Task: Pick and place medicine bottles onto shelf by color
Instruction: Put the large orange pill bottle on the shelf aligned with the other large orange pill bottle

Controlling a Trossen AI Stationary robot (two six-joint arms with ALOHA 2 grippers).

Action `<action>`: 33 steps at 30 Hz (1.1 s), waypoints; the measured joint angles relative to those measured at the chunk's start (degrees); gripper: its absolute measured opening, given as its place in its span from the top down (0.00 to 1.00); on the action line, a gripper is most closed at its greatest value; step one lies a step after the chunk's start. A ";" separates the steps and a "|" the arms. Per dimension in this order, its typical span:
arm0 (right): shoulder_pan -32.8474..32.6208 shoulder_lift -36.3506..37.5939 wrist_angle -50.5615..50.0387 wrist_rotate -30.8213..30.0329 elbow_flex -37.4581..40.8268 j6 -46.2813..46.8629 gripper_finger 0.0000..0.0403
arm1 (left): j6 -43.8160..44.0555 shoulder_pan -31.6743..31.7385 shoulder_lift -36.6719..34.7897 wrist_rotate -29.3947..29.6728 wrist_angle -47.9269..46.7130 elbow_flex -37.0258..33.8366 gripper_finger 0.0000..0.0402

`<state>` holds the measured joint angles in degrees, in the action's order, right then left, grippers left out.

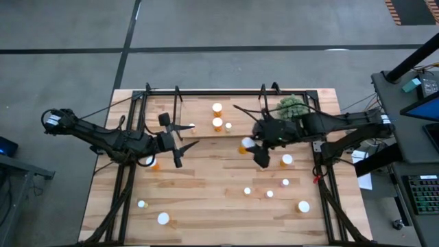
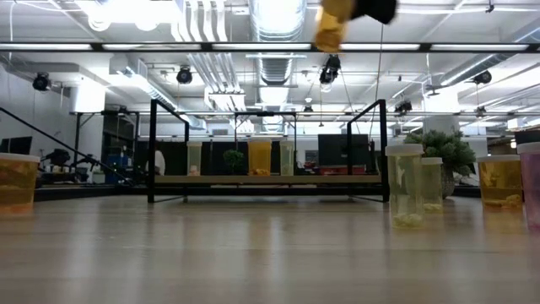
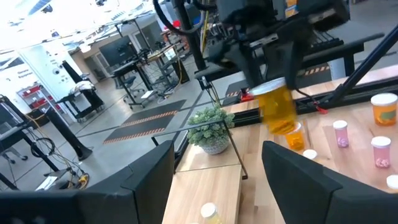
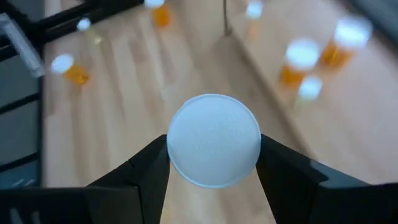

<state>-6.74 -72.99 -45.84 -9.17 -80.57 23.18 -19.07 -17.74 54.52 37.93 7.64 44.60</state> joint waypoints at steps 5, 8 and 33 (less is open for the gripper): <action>4.58 -8.95 -0.54 -4.43 -10.30 -11.14 0.49 | 0.78 -0.01 0.00 0.00 1.10 -0.02 0.44; 8.28 -14.08 -0.55 -4.34 -15.33 -17.65 0.49 | 1.23 0.00 0.00 -0.01 0.96 -0.02 0.44; 38.80 -38.86 -4.05 14.23 -33.68 -42.31 0.49 | 1.66 0.02 -0.04 0.00 2.99 -2.06 0.44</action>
<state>32.05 -111.85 -49.88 5.05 -114.24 -19.13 -17.41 -17.72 54.48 37.93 10.63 42.54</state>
